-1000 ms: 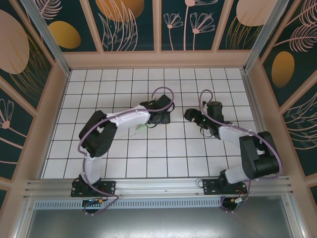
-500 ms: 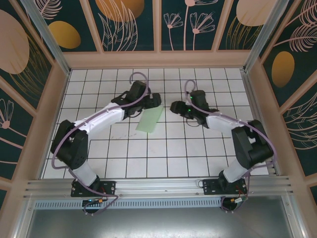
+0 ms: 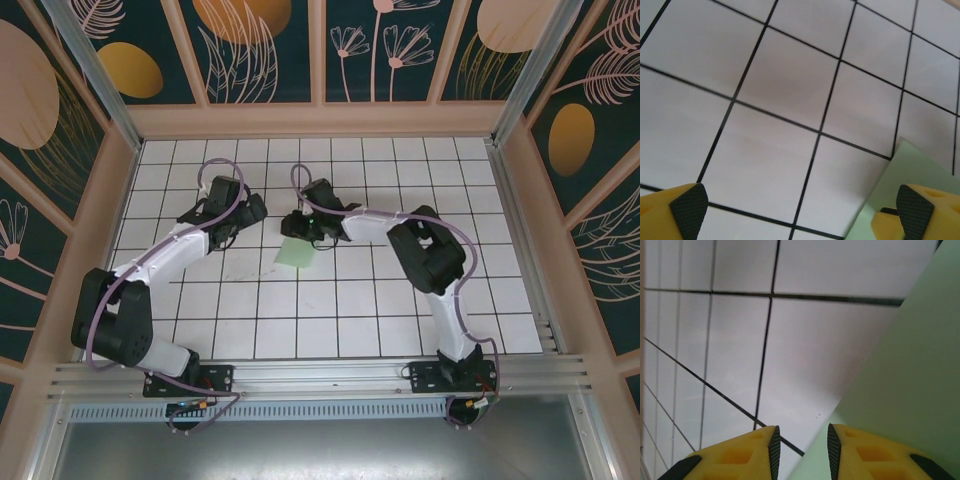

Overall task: Fold a paper plane with a square sheet of paper (pick it up from the middle)
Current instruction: Move the paper to the center of the table.

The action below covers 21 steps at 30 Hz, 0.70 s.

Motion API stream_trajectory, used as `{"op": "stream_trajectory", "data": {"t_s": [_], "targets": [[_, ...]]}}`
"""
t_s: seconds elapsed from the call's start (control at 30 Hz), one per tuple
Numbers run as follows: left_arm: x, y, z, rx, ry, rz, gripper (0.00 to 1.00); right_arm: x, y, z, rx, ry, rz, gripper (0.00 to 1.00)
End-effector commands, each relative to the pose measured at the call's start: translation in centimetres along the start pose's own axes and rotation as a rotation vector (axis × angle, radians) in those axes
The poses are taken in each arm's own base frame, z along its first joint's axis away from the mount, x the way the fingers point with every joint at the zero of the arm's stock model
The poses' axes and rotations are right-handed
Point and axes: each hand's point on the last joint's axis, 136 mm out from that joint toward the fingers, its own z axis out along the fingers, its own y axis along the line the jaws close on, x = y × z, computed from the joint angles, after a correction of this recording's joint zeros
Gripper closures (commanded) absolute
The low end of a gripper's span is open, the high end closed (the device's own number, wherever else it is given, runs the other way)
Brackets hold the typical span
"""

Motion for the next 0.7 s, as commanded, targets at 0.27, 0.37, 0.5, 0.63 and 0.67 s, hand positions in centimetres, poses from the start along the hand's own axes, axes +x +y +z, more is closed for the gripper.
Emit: {"op": "stream_trajectory", "data": {"t_s": [0.27,0.37,0.5,0.63,0.67], "targets": [[0.4,0.6,-0.2,0.018,0.012,-0.040,0.01,6.7,-2.3,0.9,0.061,0.273,-0.179,0.65],[0.8,0.2,-0.1,0.040,0.029,-0.036,0.01,9.5,-4.3,-0.5,0.084,0.373,-0.330,0.65],[1.3,-0.4,0.1,0.081,0.055,-0.025,0.02,10.3,-5.4,-3.1,0.096,0.400,-0.473,0.65],[2.1,-1.7,0.3,0.158,0.090,-0.023,0.02,7.2,-2.2,-5.7,0.056,0.273,-0.516,0.62],[2.3,-2.1,0.3,0.186,0.101,-0.023,0.03,6.2,-1.1,-6.5,0.044,0.228,-0.488,0.60]]}}
